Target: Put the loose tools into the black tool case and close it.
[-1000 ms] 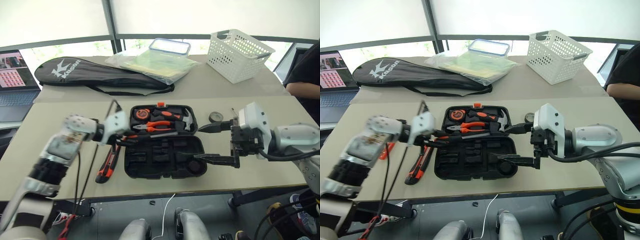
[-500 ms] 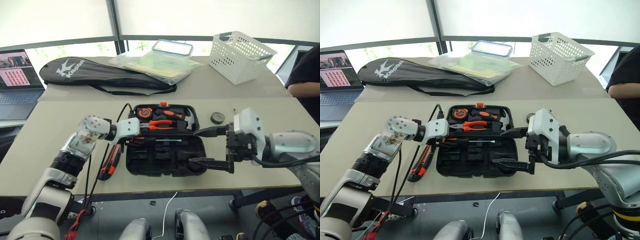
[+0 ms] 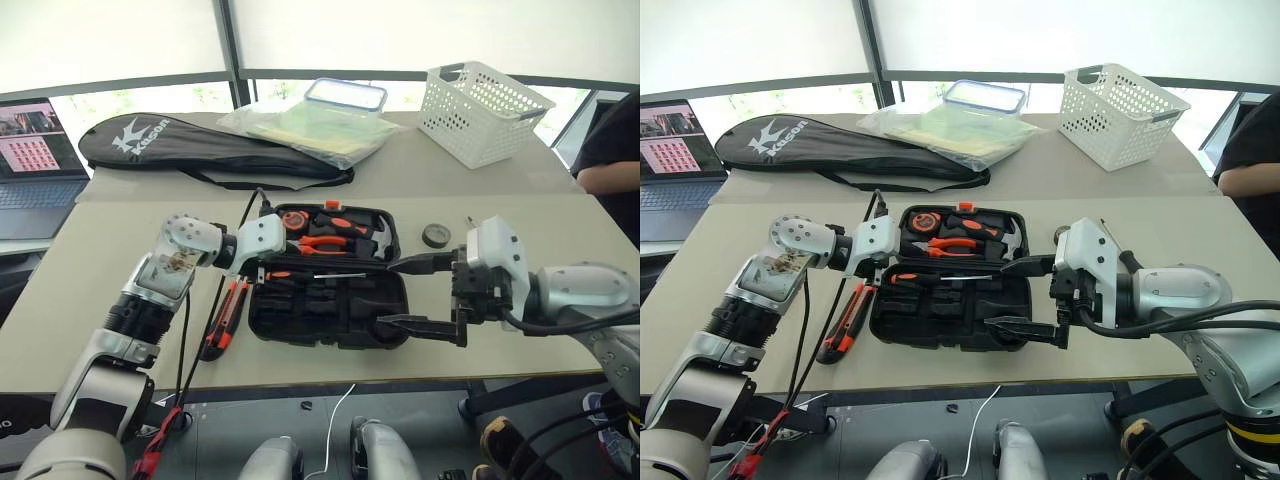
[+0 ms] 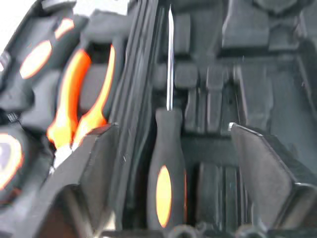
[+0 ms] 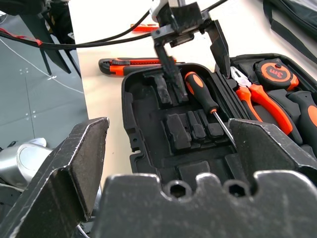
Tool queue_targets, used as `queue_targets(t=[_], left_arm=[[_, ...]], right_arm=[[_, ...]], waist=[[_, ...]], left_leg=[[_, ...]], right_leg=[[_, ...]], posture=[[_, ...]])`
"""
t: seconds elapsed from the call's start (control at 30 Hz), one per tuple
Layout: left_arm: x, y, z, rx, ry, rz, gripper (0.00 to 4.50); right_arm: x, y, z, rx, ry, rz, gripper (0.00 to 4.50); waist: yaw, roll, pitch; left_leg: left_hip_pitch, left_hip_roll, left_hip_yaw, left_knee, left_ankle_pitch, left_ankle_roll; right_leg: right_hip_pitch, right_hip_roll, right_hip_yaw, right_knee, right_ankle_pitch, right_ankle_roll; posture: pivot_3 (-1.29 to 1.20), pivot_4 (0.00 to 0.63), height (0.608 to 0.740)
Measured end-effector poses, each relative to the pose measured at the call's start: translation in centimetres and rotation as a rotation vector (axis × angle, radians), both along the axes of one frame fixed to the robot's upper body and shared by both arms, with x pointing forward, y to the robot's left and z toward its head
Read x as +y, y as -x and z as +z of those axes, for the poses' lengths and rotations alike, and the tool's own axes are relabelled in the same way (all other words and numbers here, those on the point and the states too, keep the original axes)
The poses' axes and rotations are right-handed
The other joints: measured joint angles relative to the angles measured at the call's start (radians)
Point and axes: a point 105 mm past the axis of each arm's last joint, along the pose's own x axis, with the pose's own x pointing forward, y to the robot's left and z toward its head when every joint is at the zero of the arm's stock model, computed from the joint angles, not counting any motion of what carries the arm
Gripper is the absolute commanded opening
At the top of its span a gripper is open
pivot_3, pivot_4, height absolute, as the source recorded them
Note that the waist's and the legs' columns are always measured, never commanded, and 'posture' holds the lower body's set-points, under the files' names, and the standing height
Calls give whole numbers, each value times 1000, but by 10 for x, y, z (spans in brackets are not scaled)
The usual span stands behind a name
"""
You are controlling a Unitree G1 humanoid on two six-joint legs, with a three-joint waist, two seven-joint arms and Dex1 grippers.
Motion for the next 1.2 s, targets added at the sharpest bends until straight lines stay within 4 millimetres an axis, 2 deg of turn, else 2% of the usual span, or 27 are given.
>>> queue_targets(t=[0.13,0.2,0.23,0.53,0.7,0.83,0.9,0.93,0.97,1.0,1.13,1.2], left_arm=[[-3,-3,-7,12,-5,10,1036],[-6,-8,-13,21,-17,24,186],[-5,-10,-15,19,-28,29,48],[-15,-12,-24,-77,-130,-37,48],[-17,-15,-28,-103,-131,-37,48],[-15,-15,-25,-58,-99,-12,48],[-10,-14,-19,4,-53,23,555],[-7,-13,-11,44,-3,49,705],[-3,-12,-3,60,34,62,1060],[0,-10,7,83,78,72,1455],[19,13,67,44,277,45,2837],[23,28,84,48,370,37,3529]], right_arm=[[1,0,0,4,-5,3,4500],[1,0,0,5,-4,4,4500],[1,1,0,5,-4,4,4500],[1,3,-5,17,2,4,4500],[-3,2,-11,31,15,-22,4500],[-21,-3,-25,81,14,-123,4500],[-38,-9,-32,97,11,-218,4500],[-50,-13,-35,100,11,-287,4500],[-59,-15,-37,103,13,-333,4500],[-69,-17,-38,102,4,-385,4500],[-136,-22,-48,119,-47,-704,4500],[-161,-21,-50,113,-58,-816,4500]], waist=[[0,0,0],[2,0,0],[2,0,0],[9,-1,-2],[13,-1,-3],[13,-1,-3],[11,-1,-3],[9,-1,-3],[9,-1,-3],[7,-1,-3],[-2,-1,-3],[-3,0,-3]], left_leg=[[0,0,0,0,0,0],[-1,0,0,0,0,0],[-1,0,0,0,0,0],[1,0,0,0,0,0],[5,0,0,0,-1,2],[10,0,0,0,-2,4],[9,0,1,0,-2,4],[9,0,1,0,-2,4],[9,1,1,0,-2,4],[9,1,1,0,-2,3],[8,1,1,-1,-2,3],[9,1,1,-2,-2,3]], right_leg=[[0,0,0,0,0,0],[0,0,0,-1,0,0],[0,0,0,-1,0,0],[1,-1,0,0,0,0],[6,-1,0,0,0,0],[12,-1,1,-1,0,1],[11,0,0,-1,0,1],[10,0,0,0,0,2],[10,0,0,0,0,2],[9,1,0,0,0,2],[8,0,1,0,0,2],[8,-1,1,-1,0,2]], posture=[[0,150,740],[0,150,740],[0,150,740],[0,150,740],[0,150,740],[0,150,740],[0,150,740],[0,150,740],[0,150,740],[0,150,740],[0,150,740],[0,150,740]])
